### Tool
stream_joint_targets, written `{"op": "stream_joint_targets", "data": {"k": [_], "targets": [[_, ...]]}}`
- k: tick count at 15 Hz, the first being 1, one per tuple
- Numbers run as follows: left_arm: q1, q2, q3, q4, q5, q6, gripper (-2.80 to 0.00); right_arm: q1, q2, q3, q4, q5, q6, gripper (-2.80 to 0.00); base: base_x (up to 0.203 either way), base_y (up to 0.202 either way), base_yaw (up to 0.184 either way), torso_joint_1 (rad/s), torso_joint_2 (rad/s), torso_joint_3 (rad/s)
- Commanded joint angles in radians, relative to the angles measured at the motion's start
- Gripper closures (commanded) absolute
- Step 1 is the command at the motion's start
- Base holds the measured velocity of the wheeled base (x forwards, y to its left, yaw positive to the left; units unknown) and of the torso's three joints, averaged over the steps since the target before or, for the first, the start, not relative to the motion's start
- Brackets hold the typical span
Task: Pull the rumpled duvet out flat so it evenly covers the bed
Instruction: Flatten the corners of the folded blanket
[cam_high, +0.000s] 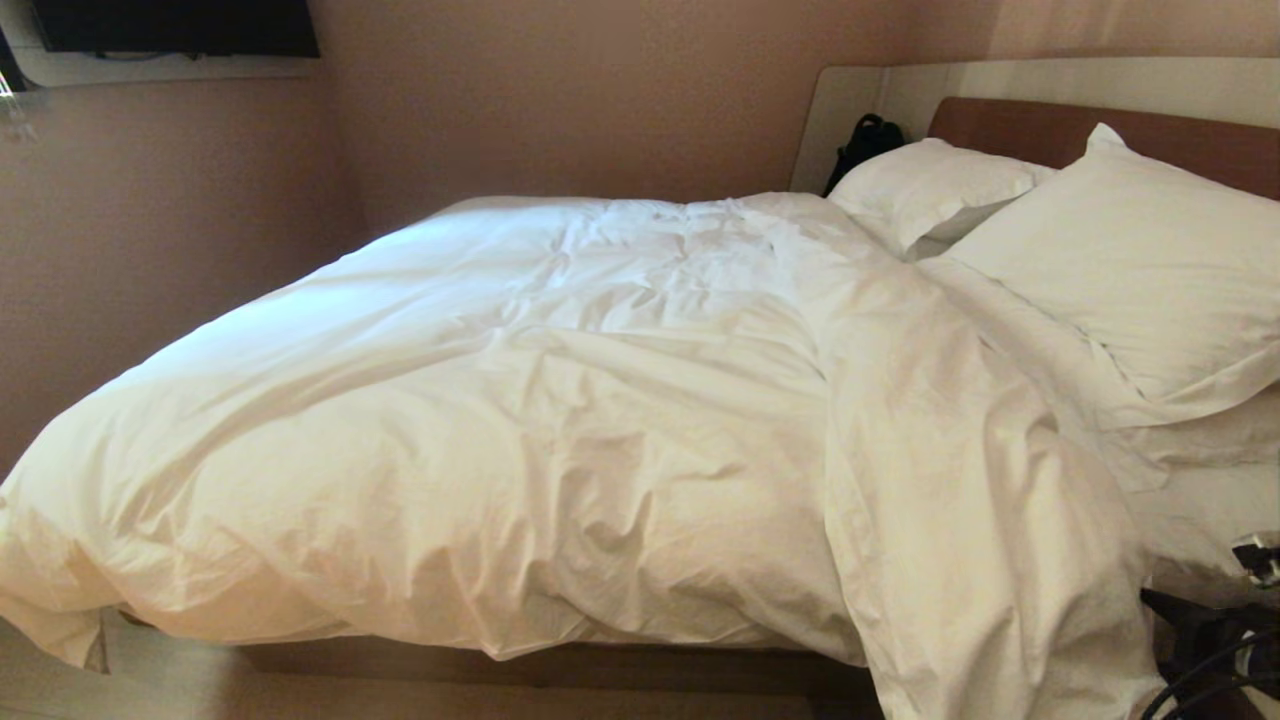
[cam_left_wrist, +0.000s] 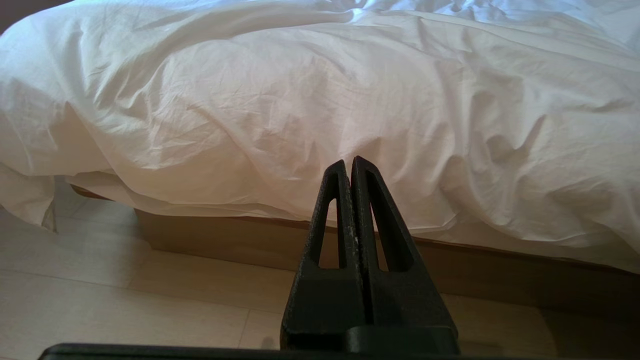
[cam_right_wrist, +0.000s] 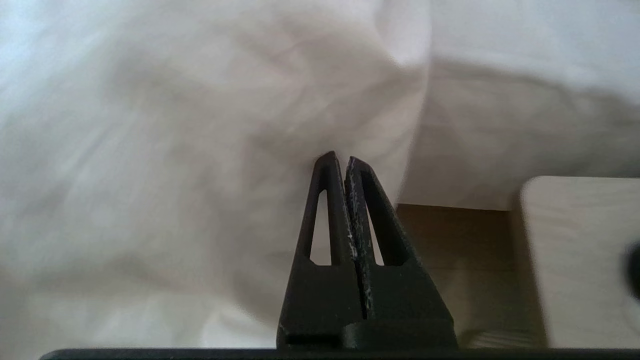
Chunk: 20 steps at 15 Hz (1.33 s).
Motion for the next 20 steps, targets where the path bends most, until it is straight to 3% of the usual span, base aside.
{"op": "stream_joint_targets", "data": {"k": [1,4,7,11,16,20], "targets": [[0.000,0.000,0.000,0.000,0.001,-0.002,0.00,0.016,0.035,-0.014,-0.007,0.004,0.061,0.00,0.000,0.000,0.000,0.000,0.00,0.000],[0.000,0.000,0.000,0.000,0.001,-0.001,0.00,0.078,0.096,-0.060,-0.008,-0.060,0.084,0.00,0.000,0.000,0.000,0.000,0.00,0.000],[0.000,0.000,0.000,0.000,0.001,-0.001,0.00,0.099,0.182,-0.018,-0.011,-0.099,0.065,0.00,0.000,0.000,0.000,0.000,0.00,0.000],[0.000,0.000,0.000,0.000,0.001,-0.002,0.00,0.089,0.272,0.079,-0.018,-0.199,-0.105,0.00,0.000,0.000,0.000,0.000,0.00,0.000],[0.000,0.000,0.000,0.000,0.001,-0.001,0.00,0.002,0.325,0.178,-0.021,-0.218,-0.241,0.00,0.000,0.000,0.000,0.000,0.00,0.000],[0.000,0.000,0.000,0.000,0.001,-0.001,0.00,-0.029,0.348,0.184,-0.025,-0.234,-0.274,0.00,0.000,0.000,0.000,0.000,0.00,0.000]]}}
